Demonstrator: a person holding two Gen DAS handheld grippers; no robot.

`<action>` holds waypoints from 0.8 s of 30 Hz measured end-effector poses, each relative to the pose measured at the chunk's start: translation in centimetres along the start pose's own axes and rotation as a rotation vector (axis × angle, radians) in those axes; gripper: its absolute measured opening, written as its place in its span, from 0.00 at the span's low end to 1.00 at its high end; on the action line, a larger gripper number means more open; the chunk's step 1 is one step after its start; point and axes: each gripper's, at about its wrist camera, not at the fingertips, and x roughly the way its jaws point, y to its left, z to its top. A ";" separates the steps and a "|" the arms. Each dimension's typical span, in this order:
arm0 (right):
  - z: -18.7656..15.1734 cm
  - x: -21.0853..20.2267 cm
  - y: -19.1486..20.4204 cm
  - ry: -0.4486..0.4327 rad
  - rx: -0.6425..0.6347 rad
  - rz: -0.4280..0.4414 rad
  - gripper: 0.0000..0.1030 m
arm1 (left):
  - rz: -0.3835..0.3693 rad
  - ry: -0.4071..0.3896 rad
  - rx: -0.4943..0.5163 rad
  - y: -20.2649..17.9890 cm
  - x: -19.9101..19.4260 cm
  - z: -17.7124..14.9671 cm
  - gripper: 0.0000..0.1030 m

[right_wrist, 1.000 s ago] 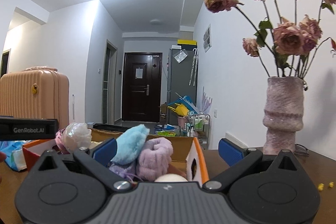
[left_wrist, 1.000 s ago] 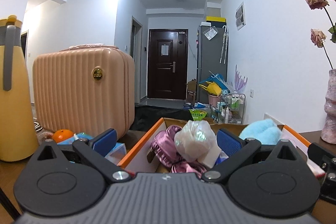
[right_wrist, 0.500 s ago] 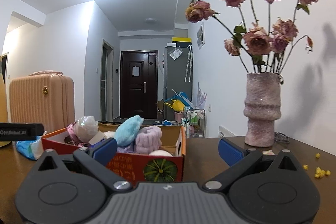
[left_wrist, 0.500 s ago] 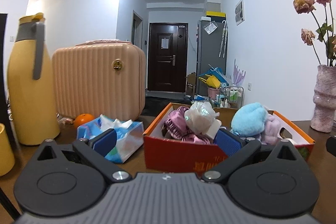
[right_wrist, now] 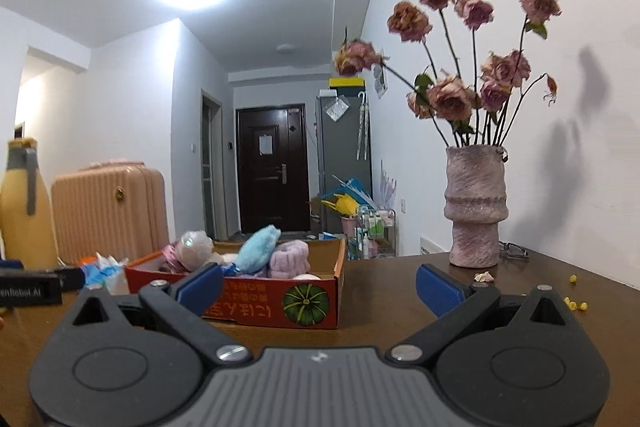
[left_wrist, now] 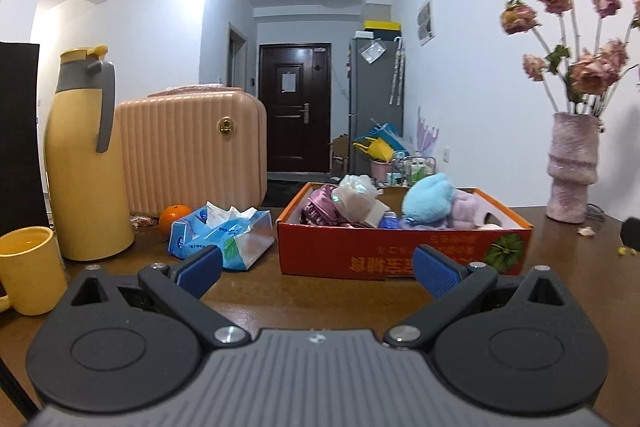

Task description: Organize soft objects

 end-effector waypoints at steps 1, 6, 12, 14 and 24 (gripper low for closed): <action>0.0 -0.6 0.0 -0.008 -0.002 0.001 1.00 | -0.009 -0.003 0.002 0.0 -0.8 -0.1 1.00; 0.1 -3.1 -0.1 -0.026 -0.008 0.022 1.00 | -0.036 -0.022 0.014 -0.2 -3.9 -0.4 1.00; 0.0 -4.6 0.1 -0.020 -0.018 0.047 1.00 | -0.039 -0.049 0.033 -0.7 -6.8 -0.7 1.00; 0.0 -4.8 0.1 -0.022 -0.019 0.054 1.00 | -0.037 -0.053 0.030 -0.7 -7.5 -0.8 1.00; 0.0 -5.2 0.2 -0.033 -0.018 0.066 1.00 | -0.051 -0.079 0.043 -1.2 -8.8 -1.1 1.00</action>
